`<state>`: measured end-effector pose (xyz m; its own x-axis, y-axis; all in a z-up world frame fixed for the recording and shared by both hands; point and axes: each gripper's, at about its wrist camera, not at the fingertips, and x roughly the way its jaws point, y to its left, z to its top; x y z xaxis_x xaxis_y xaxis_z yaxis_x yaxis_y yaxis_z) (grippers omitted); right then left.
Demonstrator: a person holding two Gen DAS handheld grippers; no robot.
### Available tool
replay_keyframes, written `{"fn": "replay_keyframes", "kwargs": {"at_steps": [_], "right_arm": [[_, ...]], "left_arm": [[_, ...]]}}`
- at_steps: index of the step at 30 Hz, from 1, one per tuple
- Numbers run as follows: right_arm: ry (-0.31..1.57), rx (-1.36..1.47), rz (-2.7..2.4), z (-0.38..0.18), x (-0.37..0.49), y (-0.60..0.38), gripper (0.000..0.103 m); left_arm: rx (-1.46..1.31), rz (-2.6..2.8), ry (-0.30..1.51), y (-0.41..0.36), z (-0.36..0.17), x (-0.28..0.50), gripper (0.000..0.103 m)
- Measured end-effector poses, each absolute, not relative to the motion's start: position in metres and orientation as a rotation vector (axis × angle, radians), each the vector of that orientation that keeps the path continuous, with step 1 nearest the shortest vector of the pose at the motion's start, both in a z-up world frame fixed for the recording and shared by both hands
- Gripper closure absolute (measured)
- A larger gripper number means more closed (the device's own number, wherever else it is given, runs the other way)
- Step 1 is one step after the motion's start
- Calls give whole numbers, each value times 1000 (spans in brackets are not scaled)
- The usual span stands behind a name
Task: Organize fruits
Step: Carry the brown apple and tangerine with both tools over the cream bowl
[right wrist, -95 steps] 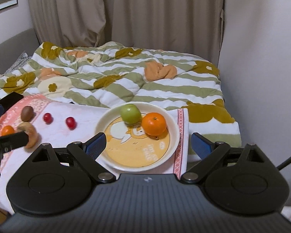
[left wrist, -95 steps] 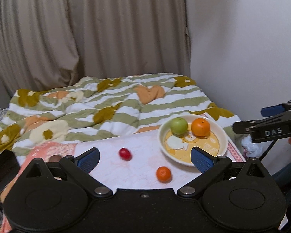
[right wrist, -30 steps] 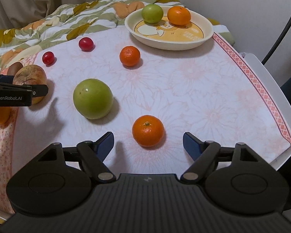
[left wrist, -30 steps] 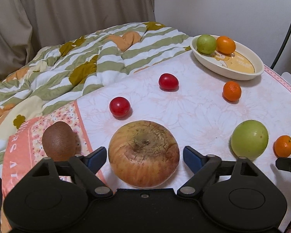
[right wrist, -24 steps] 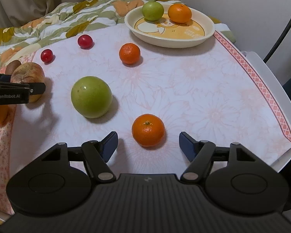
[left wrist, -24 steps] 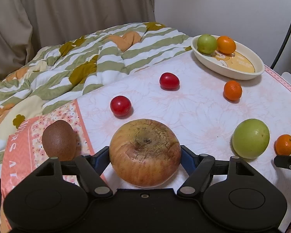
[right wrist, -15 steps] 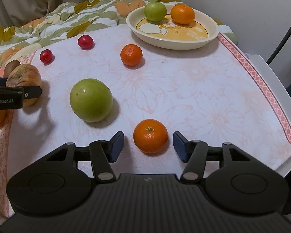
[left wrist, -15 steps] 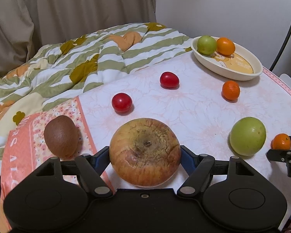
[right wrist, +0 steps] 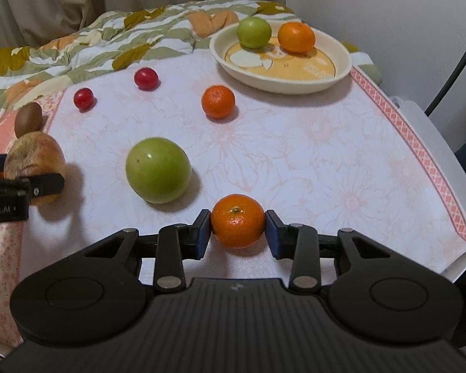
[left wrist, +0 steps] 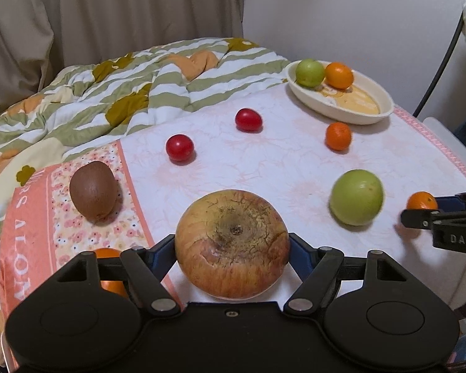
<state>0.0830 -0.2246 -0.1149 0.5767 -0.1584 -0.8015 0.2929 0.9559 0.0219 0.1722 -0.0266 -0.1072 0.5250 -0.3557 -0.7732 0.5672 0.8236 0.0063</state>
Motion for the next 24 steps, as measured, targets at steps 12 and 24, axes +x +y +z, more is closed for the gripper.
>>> {"fn": "replay_keyframes", "kwargs": {"at_steps": [12, 24], "right_arm": [[824, 139, -231, -58, 53, -232, 50], [766, 108, -60, -20, 43, -315, 51]], "left_arm": [[204, -578, 747, -42, -51, 128, 25], [121, -431, 670, -118, -7, 98, 25]]}}
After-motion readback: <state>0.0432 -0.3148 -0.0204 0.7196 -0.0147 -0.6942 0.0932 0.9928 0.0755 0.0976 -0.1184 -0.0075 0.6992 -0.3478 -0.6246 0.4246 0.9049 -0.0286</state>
